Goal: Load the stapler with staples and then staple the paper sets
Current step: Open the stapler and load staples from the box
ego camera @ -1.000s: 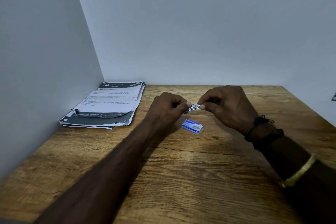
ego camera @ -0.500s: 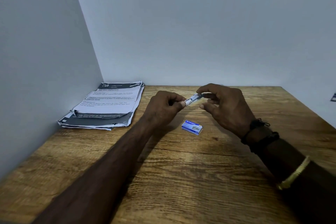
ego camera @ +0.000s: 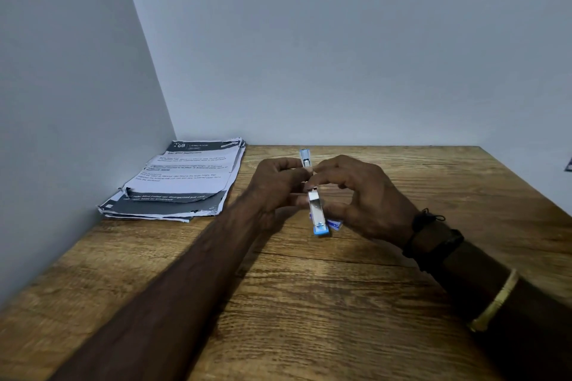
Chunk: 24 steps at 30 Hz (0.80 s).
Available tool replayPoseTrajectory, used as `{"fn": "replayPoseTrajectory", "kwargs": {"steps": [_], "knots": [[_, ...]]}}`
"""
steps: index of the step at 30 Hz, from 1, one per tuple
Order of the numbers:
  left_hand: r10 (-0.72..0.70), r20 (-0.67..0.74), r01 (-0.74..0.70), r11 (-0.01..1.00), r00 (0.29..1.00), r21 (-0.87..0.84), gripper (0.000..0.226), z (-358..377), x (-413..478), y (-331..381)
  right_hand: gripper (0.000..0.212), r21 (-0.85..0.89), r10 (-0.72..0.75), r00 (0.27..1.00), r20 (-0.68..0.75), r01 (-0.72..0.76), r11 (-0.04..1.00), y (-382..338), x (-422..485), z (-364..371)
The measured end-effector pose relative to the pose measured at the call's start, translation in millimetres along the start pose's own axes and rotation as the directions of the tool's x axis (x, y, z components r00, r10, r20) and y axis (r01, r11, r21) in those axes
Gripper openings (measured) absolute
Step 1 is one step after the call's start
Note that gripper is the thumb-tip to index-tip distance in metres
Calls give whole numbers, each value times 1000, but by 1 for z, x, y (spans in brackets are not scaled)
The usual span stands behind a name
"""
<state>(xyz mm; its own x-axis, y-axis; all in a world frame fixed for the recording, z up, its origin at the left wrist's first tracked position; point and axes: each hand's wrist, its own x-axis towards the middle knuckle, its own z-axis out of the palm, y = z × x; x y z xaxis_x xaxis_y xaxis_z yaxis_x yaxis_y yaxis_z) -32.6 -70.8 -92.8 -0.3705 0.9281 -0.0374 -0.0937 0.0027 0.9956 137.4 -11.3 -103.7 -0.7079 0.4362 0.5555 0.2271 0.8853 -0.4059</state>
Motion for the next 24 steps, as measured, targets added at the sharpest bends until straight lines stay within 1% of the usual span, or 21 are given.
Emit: {"fn": "replayPoseTrajectory", "kwargs": {"steps": [4,7,9,12,14,15,18,19,20,21,22,23,24], "knots": [[-48,30,49,998,998,-43,29,-1,2,-1,29,-4,16,1000,-6,-16,1000,2,0,0],[-65,59,69,996,996,-52,22,-2,0,0,22,-6,5,999,-38,-6,1000,3,1,1],[-73,99,81,994,992,-75,17,-3,1,-2,22,72,70,994,-84,-64,995,1,1,2],[-68,194,82,994,979,-66,16,-1,0,-6,23,238,215,965,-151,-175,955,0,3,0],[-50,248,64,997,968,-48,10,1,-2,-7,28,339,295,942,-161,-228,913,0,3,-3],[-46,263,59,997,964,-44,12,2,-3,-6,34,372,325,932,-158,-249,894,2,3,-5],[-54,294,66,997,954,-32,43,3,-6,-2,55,445,397,912,-107,-313,839,5,3,-8],[-44,296,49,999,954,-11,52,3,-7,-1,59,478,410,908,-84,-324,817,5,4,-8],[-22,292,17,1000,956,19,56,4,-8,0,62,515,418,906,-65,-328,792,4,4,-9],[8,285,-20,999,958,40,53,4,-10,-1,63,547,422,905,-49,-329,770,4,5,-9],[39,275,-53,998,961,45,45,5,-11,-1,64,563,424,905,-41,-330,757,3,5,-9],[65,264,-78,996,962,39,35,6,-12,-2,65,565,427,904,-39,-332,756,2,5,-10],[85,256,-97,995,963,34,30,7,-12,-3,65,560,429,902,-42,-335,758,0,5,-10]]}}
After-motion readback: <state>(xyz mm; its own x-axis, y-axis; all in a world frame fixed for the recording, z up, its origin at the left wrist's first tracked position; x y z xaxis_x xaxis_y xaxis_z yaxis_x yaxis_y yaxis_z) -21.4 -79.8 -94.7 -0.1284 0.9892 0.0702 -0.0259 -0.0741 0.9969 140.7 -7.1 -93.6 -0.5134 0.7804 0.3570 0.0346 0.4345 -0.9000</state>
